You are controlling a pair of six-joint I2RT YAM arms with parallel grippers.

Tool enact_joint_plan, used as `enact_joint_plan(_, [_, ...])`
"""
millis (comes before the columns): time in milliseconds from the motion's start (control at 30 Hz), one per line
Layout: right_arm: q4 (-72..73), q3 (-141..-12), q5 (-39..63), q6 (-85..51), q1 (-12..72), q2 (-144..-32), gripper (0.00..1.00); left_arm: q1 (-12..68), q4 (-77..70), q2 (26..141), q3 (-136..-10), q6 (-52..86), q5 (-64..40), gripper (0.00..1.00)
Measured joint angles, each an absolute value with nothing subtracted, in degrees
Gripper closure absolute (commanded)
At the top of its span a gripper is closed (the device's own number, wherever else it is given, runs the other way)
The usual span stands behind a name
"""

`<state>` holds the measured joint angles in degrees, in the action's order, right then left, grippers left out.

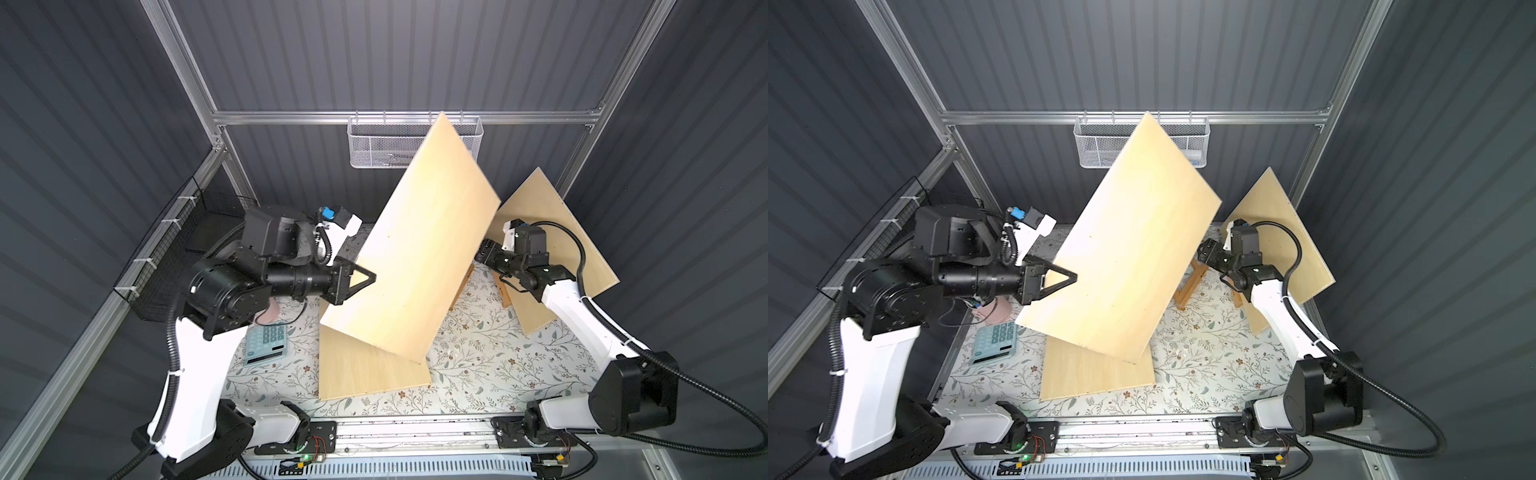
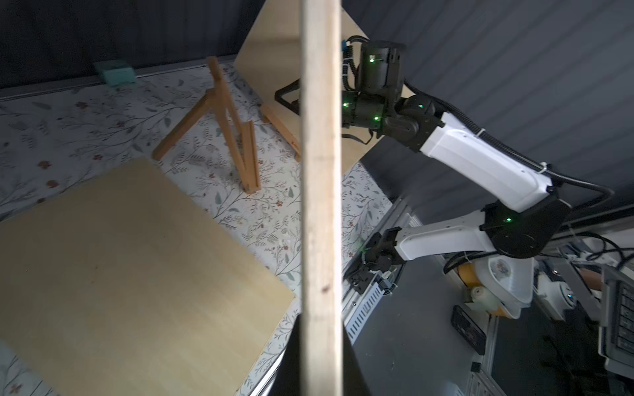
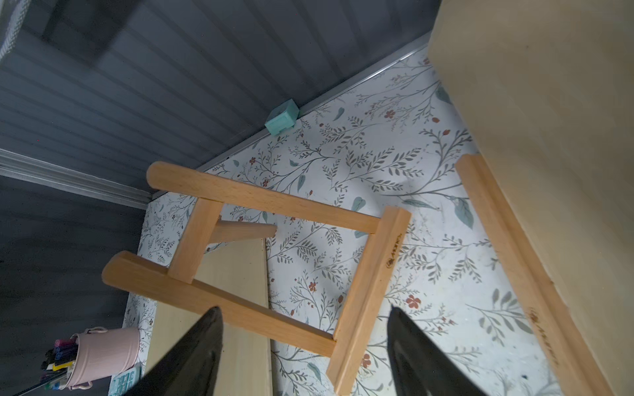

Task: Assemble the easel
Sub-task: Place the drawing board on the easel.

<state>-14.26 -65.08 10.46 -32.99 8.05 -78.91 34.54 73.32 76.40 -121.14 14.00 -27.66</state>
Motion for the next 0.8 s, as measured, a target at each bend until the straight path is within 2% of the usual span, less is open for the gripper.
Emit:
enact_joint_plan(133, [-17.4,-67.6,10.4,-32.4,4.1,-76.4,0.24,34.7,64.1,80.7,-118.8,15.7,-29.6,1.0])
enact_joint_plan(333, [-23.9,-73.7,8.9,-29.8,-1.4,-73.7,0.23,34.5,56.7,88.9,-118.5,18.7,-23.7,1.0])
enact_joint_plan(500, [-28.4,-74.8,8.2,-28.0,-2.7,-71.6,0.23,33.8,56.4,95.7,-119.7,20.7,-22.3,1.0])
enact_joint_plan(667, [-31.0,-74.8,8.2,-27.8,-2.9,-71.6,0.23,33.8,61.4,102.9,-126.2,20.7,-22.4,1.0])
enact_joint_plan(800, [-31.9,-74.8,8.7,-27.9,-2.9,-71.6,0.23,34.1,62.2,104.0,-127.8,20.3,-23.2,1.0])
